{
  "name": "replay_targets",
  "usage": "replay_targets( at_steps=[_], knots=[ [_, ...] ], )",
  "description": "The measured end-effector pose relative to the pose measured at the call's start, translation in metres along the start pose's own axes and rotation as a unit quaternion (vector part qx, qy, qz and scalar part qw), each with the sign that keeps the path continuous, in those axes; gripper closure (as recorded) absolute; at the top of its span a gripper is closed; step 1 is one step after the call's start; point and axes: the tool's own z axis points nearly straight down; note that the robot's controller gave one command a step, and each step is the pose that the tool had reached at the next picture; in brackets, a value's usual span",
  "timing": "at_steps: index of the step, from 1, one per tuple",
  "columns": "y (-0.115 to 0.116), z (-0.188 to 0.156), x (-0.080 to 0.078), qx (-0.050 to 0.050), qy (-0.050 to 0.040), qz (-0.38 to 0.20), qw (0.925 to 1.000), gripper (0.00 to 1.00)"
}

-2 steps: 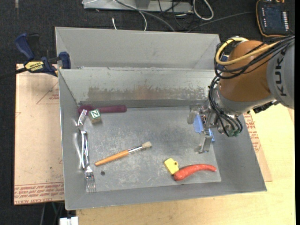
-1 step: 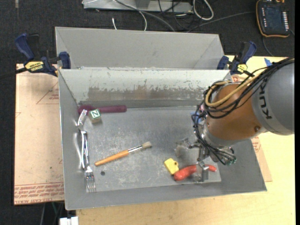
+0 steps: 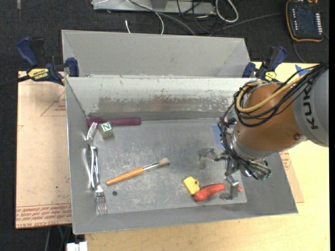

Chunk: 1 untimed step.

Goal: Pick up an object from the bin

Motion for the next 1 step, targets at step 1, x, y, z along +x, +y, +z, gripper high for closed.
replay_targets(
  at_steps=[1],
  knots=[
    [-0.0080,0.0626,-0.0018,-0.003,0.0024,-0.006,1.0000,0.00]
  ],
)
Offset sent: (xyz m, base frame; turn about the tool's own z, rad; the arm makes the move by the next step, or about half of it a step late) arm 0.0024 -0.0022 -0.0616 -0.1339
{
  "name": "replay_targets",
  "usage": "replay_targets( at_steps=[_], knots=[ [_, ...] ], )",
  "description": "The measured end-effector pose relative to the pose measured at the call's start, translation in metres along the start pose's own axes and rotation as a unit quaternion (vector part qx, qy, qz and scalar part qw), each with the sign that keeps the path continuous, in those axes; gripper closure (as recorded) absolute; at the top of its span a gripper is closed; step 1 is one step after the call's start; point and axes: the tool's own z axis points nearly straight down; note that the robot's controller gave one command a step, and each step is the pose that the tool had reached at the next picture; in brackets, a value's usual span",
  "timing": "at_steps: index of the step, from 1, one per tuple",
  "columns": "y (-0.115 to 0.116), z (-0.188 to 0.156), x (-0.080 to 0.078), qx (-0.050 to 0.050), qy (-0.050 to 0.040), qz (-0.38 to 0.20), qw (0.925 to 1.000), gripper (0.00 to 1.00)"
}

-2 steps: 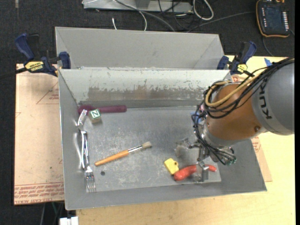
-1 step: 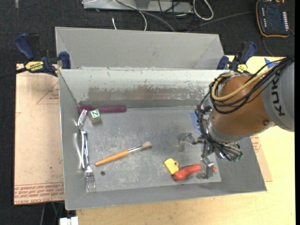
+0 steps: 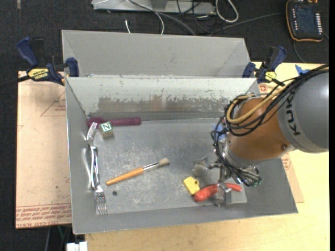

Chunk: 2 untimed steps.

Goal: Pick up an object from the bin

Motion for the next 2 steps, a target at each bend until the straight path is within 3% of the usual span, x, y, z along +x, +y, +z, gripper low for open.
replay_targets(
  at_steps=[1,2],
  knots=[
    [0.0058,-0.0007,-0.0002,0.004,-0.0056,-0.060,0.9982,0.00],
    [0.0006,-0.0004,-0.0009,0.000,-0.0006,-0.002,1.0000,1.00]
  ],
)
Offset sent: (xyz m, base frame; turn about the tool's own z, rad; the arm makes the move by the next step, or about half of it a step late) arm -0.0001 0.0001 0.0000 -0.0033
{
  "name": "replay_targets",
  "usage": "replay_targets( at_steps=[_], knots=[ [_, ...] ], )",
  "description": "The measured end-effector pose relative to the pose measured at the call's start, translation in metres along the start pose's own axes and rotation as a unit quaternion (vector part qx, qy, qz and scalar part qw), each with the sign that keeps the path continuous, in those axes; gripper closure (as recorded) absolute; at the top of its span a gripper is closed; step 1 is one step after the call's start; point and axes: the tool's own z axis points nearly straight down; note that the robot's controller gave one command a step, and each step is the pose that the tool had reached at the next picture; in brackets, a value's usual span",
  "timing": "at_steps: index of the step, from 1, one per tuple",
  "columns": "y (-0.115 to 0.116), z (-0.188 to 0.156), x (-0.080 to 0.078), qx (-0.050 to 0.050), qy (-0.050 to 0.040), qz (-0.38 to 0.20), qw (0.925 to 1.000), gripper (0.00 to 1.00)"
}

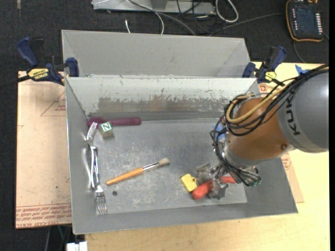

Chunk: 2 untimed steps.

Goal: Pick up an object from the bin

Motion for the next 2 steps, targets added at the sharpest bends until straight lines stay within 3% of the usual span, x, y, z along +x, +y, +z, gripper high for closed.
replay_targets(
  at_steps=[2],
  knots=[
    [0.001,-0.018,0.001,-0.001,0.0012,0.000,1.0000,1.00]
  ],
)
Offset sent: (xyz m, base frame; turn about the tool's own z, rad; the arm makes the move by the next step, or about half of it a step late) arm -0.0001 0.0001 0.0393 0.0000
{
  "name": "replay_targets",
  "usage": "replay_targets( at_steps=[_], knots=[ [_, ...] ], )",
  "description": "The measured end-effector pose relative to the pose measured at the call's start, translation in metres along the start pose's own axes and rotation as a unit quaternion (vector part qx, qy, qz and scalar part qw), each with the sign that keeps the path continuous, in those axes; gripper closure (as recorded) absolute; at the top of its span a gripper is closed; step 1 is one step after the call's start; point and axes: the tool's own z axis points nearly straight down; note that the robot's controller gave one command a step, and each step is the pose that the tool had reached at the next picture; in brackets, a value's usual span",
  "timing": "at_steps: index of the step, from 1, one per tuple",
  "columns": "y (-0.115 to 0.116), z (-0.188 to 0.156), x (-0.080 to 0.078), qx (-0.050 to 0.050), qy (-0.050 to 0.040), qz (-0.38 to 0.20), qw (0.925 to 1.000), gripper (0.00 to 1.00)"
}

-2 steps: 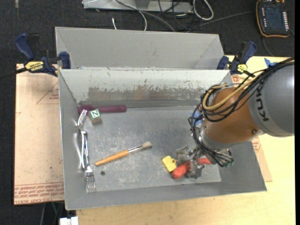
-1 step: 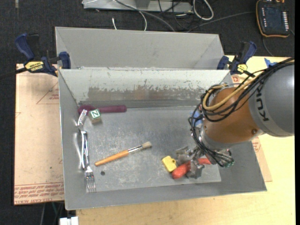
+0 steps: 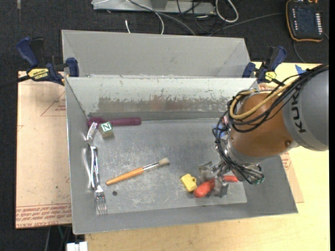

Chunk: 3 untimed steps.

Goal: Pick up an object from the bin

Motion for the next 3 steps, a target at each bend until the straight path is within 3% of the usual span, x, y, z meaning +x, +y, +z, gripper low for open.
replay_targets(
  at_steps=[3],
  knots=[
    [0.001,-0.050,-0.002,0.001,-0.0024,0.001,1.0000,1.00]
  ],
)
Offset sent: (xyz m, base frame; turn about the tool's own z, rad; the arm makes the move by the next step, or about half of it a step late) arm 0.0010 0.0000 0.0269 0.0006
